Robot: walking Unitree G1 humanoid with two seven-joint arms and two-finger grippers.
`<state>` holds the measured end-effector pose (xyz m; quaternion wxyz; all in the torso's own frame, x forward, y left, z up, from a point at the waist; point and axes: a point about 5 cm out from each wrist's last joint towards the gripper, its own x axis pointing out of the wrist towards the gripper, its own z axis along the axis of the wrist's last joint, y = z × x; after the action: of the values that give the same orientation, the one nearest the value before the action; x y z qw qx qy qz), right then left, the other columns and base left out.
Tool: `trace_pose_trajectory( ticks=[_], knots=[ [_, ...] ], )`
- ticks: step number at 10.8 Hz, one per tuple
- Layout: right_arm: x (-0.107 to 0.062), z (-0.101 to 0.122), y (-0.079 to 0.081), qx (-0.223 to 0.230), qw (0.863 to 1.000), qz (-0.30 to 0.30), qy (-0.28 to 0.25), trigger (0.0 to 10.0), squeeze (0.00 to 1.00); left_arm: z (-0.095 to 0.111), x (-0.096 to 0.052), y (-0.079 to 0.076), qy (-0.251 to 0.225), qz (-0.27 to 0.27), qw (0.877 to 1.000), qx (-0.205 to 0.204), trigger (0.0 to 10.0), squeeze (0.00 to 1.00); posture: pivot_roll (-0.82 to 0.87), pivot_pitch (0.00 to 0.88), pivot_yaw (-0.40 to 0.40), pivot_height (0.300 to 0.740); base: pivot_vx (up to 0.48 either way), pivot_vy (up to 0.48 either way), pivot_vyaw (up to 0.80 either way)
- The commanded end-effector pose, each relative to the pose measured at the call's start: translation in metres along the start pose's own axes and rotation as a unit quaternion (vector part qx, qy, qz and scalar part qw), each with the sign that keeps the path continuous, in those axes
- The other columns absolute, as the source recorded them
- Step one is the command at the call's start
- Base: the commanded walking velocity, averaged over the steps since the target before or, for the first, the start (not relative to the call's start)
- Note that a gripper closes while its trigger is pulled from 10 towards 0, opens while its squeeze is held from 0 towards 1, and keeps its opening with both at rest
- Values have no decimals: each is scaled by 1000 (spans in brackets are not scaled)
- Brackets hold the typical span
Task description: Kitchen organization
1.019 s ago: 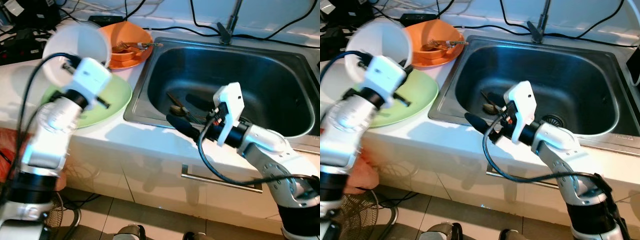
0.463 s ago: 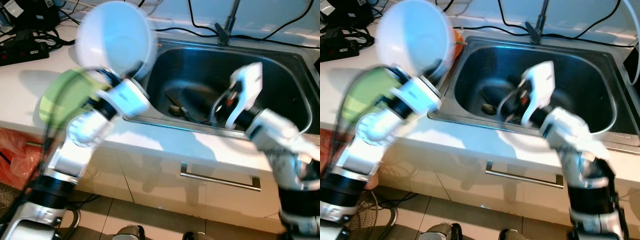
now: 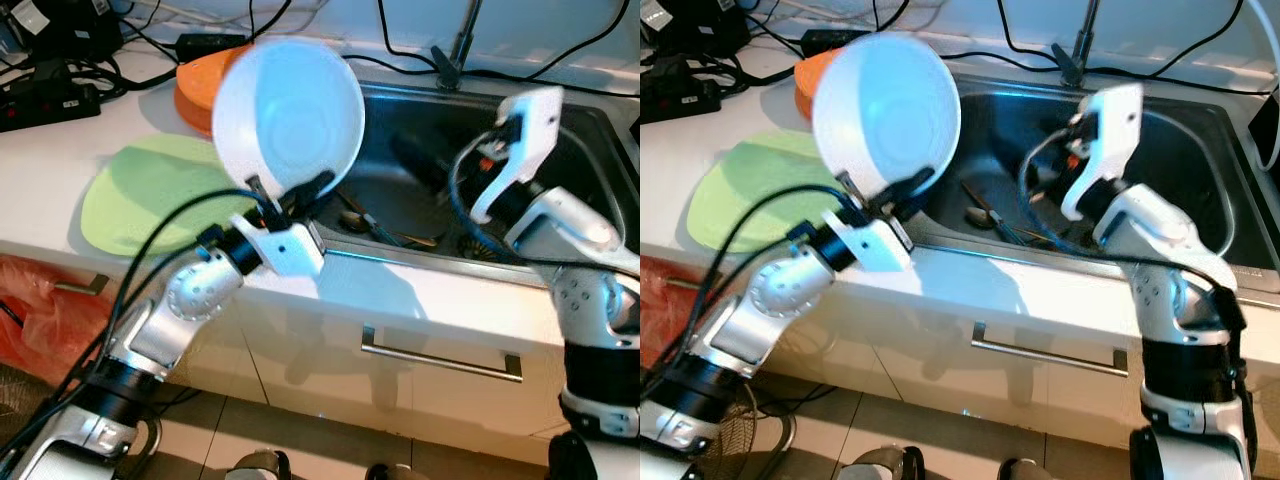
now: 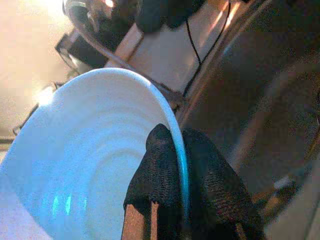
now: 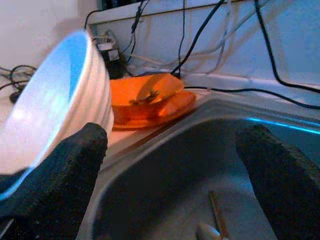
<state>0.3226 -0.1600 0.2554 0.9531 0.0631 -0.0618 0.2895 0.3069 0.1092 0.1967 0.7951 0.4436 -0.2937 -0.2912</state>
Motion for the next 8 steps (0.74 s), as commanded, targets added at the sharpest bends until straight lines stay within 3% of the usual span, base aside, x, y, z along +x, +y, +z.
trace_pose_trajectory(
  ticks=[1,2,3,4,5,6,8],
  knots=[
    [0,5,-1,5,1000,2,-9,10000,0,4,4,7,-17,14,1000,19,0,0,90,115,0,740,0,0,0],
    [0,6,-1,6,1000,4,-10,10000,357,0,5,7,-11,17,1000,21,0,0,90,114,1,740,0,0,0],
    [1,7,0,8,1000,9,-12,10000,1000,-3,6,7,-8,17,999,28,0,0,87,114,1,740,0,0,0],
    [3,8,2,14,1000,20,-11,10000,1000,-3,7,5,-14,9,999,38,0,0,83,113,0,740,0,0,0],
    [4,8,4,22,999,29,-10,10000,451,-3,8,3,-19,5,999,41,0,0,82,113,-1,740,0,0,0],
    [8,11,10,39,998,53,-15,10000,0,1,14,-6,-34,-8,998,44,0,0,79,112,2,740,0,0,0],
    [13,14,17,48,995,82,-18,10000,0,10,24,-15,-61,-16,997,43,0,0,73,111,3,740,0,0,0]
  ],
)
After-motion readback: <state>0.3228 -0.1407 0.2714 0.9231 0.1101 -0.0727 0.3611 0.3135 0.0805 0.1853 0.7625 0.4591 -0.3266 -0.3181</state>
